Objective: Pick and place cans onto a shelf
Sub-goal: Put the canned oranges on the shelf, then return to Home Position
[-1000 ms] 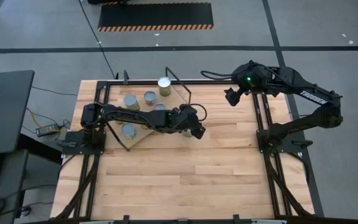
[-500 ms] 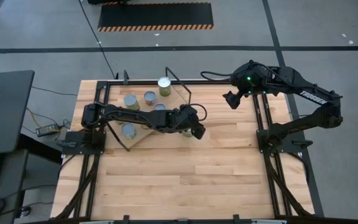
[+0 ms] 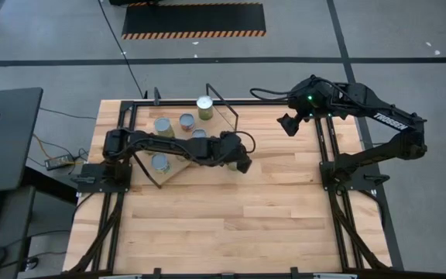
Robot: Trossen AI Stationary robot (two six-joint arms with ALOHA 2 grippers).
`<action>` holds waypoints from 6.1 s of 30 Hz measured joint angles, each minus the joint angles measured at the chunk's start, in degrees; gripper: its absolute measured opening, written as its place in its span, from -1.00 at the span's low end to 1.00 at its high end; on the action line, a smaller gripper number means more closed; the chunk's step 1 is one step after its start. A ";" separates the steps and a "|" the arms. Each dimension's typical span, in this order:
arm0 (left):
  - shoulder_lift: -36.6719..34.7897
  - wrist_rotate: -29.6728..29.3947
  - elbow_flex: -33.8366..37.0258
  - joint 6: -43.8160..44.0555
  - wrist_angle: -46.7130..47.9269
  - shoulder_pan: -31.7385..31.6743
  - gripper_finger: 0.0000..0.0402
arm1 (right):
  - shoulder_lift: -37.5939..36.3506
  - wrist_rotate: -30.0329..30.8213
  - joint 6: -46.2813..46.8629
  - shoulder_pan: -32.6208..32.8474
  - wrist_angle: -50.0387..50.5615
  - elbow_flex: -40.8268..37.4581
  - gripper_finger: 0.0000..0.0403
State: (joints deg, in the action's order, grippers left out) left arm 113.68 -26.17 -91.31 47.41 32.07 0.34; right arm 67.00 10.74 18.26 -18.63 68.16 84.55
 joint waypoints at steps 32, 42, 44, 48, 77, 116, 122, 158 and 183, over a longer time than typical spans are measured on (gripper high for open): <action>4.65 -2.28 2.12 -2.24 -2.34 1.07 0.93 | 0.11 -0.44 2.63 0.22 -3.06 0.04 0.75; 3.69 0.50 2.12 -4.34 -1.34 -0.06 0.57 | 0.11 -0.44 2.15 0.24 -3.21 0.04 0.75; 2.00 1.43 2.18 -4.32 0.17 -0.91 0.57 | 0.11 -0.42 2.15 0.42 -3.10 0.04 0.75; -4.94 -0.13 2.14 -4.12 4.12 -3.01 0.57 | 0.11 -0.44 2.13 1.23 -2.96 0.04 0.75; -6.70 -5.18 2.16 -7.30 8.44 -16.40 0.60 | 3.66 0.07 6.12 1.75 -10.80 0.07 0.75; -3.84 -3.15 0.89 -10.23 7.40 -17.43 0.78 | 4.15 -1.53 5.76 2.05 -11.96 0.04 0.75; -3.84 -3.86 -4.10 -14.91 10.40 -17.44 0.78 | 4.15 -1.53 5.09 2.05 -11.93 0.04 0.75; -25.39 33.73 -26.40 -54.86 34.52 -25.52 -0.97 | -8.59 -10.16 -11.75 5.68 -51.65 0.04 0.73; -31.05 72.21 -21.81 -65.52 31.77 -35.78 -0.98 | -22.10 -8.49 -11.30 14.47 -53.97 -12.72 -0.91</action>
State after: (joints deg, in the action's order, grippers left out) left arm 82.63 46.04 -113.12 -18.11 63.84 -35.44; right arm 44.90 2.25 6.95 -4.16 14.19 71.83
